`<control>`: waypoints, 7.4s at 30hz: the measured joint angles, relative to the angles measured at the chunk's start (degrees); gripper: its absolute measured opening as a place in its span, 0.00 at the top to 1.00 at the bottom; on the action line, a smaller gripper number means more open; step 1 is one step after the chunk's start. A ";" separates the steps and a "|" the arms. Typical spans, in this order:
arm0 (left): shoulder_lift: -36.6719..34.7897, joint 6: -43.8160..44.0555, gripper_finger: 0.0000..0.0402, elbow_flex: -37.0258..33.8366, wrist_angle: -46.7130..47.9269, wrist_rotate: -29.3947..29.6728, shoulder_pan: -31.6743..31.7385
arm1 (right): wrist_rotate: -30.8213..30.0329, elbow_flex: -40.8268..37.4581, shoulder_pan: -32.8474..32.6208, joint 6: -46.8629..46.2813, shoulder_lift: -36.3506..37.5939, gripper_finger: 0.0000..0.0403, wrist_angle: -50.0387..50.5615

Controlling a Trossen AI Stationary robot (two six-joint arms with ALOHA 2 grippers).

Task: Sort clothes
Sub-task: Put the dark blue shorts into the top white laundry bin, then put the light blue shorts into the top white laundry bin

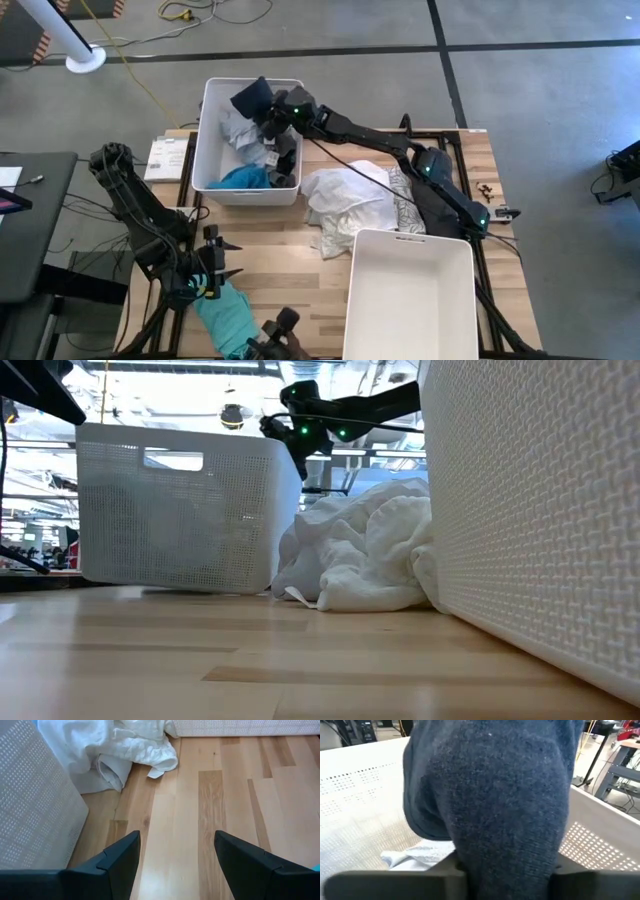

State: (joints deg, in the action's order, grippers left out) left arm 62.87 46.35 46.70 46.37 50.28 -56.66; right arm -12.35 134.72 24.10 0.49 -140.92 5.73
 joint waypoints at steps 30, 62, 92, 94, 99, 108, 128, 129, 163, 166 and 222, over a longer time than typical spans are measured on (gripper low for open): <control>0.01 -0.22 0.38 0.04 -0.87 -0.50 0.02 | 3.42 0.31 -1.58 -8.56 3.96 0.32 11.08; 0.02 -0.82 0.38 0.04 -0.88 -0.46 0.02 | 15.09 0.24 -0.46 -15.60 4.81 0.33 11.50; 0.02 -3.87 0.38 0.04 -3.91 -0.35 0.11 | 11.91 0.32 -0.68 -18.03 7.04 0.33 18.40; 0.01 -3.85 0.38 0.04 -3.85 -0.33 0.13 | 12.50 0.20 -1.04 -14.11 6.98 0.33 18.69; 0.02 -4.01 0.38 0.04 -3.82 -0.35 0.13 | 14.99 0.31 -1.37 -11.14 6.95 0.27 16.49; 0.00 -4.00 0.38 0.04 -3.82 -0.39 0.13 | 25.57 0.31 0.22 -17.39 6.78 0.14 18.27; 0.02 -7.07 0.38 0.04 -3.33 -3.60 0.39 | 37.84 0.28 -1.97 -19.08 7.98 0.18 6.46; 0.00 -7.84 0.38 0.04 -3.33 -4.68 0.39 | 40.39 0.28 -2.51 -19.56 8.15 0.18 5.31; 14.58 -16.88 0.10 0.04 -10.38 -44.18 -2.11 | 41.76 0.28 -23.55 -2.97 16.17 0.19 42.96; 18.95 -19.38 0.10 0.06 -10.54 -44.28 -2.61 | 41.49 0.28 -25.65 -2.97 16.17 0.19 43.23; 31.67 -18.16 0.78 17.28 14.92 -12.26 -2.67 | 9.24 -0.04 -51.55 -7.61 16.11 0.19 60.22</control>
State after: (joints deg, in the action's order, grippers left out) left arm 94.54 28.18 63.98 61.29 38.03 -59.33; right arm -3.11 134.67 -27.45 -7.11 -124.81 65.95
